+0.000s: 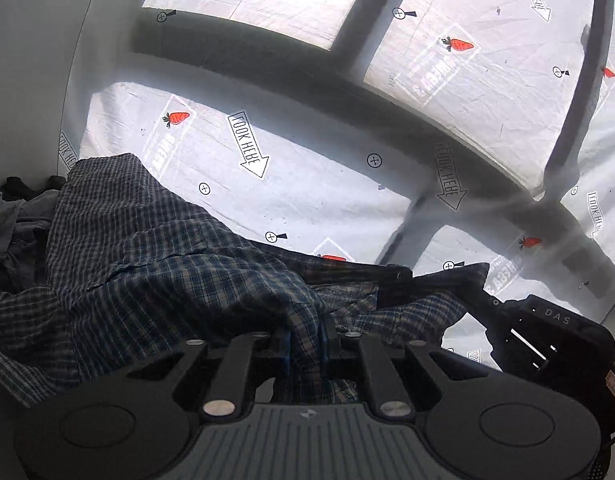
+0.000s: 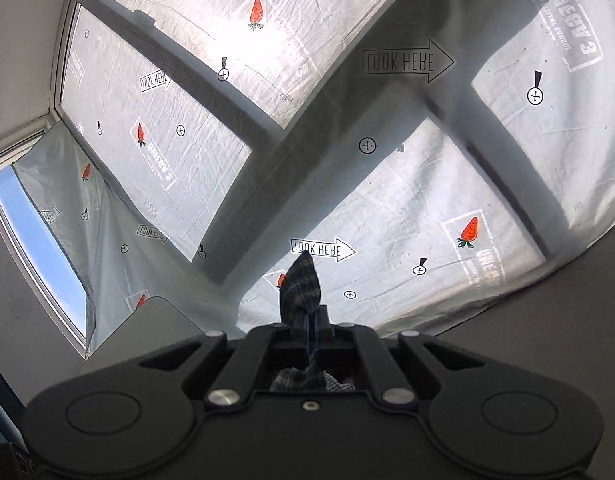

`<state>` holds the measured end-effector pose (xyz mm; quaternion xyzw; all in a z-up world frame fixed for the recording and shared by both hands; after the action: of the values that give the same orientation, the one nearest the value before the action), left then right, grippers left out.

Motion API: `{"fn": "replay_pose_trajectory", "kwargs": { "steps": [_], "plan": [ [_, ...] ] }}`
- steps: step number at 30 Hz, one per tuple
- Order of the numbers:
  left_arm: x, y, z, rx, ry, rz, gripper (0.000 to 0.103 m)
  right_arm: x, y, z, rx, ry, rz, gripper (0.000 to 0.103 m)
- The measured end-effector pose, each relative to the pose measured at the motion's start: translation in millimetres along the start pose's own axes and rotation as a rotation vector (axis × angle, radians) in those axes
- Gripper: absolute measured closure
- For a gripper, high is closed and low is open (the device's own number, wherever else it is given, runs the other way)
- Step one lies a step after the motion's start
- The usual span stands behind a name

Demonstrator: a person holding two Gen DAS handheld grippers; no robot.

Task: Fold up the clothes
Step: 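Grasp the plaid shirt with the right tool while the left tool grasps it too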

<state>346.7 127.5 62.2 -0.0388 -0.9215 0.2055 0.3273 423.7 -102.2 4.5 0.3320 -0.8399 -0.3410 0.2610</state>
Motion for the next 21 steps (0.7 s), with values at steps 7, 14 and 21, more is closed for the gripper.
{"fn": "replay_pose_trajectory", "kwargs": {
  "steps": [7,14,21],
  "plan": [
    [-24.2,-151.5,46.4,-0.121,0.003,0.208,0.09,142.5,-33.5,-69.6,0.015,-0.216,0.095,0.1],
    [-19.6,-189.3,51.0,-0.053,0.031,0.387,0.09,206.4,-27.6,-105.4,0.088,-0.324,0.111,0.1],
    [-47.3,-150.9,20.2,0.029,0.015,0.328,0.089,148.9,-35.0,-120.8,0.119,-0.236,0.108,0.1]
  ]
}}
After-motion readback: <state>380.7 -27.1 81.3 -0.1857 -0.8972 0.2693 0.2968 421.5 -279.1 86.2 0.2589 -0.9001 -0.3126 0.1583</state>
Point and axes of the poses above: each gripper's, at about its wrist camera, not at the fingertips, and x roughly against the way its jaws point, y to its left, z to its underside, the point moved 7 cm from there along -x, roughly the way its jaws point, and after that the axes turned 14 degrees about y, right-handed, at the moved point
